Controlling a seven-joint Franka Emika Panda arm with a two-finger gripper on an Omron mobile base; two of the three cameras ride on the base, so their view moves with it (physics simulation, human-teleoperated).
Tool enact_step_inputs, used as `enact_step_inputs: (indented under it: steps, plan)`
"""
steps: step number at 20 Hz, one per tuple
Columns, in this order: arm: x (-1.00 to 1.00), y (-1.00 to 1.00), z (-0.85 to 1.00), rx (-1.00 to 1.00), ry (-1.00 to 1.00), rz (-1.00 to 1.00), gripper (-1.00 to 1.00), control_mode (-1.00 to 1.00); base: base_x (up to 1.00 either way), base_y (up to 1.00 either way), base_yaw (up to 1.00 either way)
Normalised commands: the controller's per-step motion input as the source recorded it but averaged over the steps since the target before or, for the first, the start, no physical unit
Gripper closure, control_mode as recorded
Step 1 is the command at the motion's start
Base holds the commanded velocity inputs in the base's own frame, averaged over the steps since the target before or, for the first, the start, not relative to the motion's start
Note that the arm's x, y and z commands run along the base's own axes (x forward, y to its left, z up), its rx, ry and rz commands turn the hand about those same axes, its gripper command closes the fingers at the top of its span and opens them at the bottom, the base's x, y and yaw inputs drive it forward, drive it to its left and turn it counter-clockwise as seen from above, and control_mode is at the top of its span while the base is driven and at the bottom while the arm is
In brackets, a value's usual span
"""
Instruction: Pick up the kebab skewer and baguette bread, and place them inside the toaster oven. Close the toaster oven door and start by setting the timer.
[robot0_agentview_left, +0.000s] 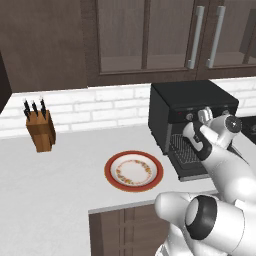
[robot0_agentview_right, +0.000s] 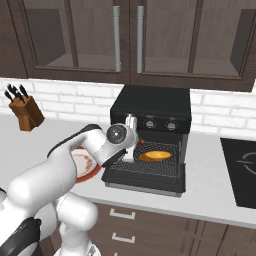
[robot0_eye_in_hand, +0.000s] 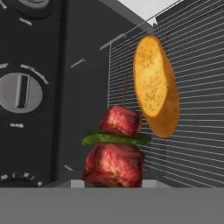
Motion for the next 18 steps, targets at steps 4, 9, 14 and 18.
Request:
enact_step_inputs:
  steps: [4, 9, 14, 18]
  plan:
    - [0.07, -0.13, -0.15, 0.0, 0.0, 0.0, 1.0, -1.0, 0.0, 0.0, 0.0]
    - [0.01, -0.08, -0.22, 0.0, 0.0, 0.0, 1.0, -1.0, 0.0, 0.0, 0.0]
    - [0.05, 0.0, -0.15, 0.0, 0.0, 0.0, 1.0, -1.0, 0.0, 0.0, 0.0]
    - [0.14, 0.0, -0.05, 0.0, 0.0, 0.0, 1.0, -1.0, 0.0, 0.0, 0.0]
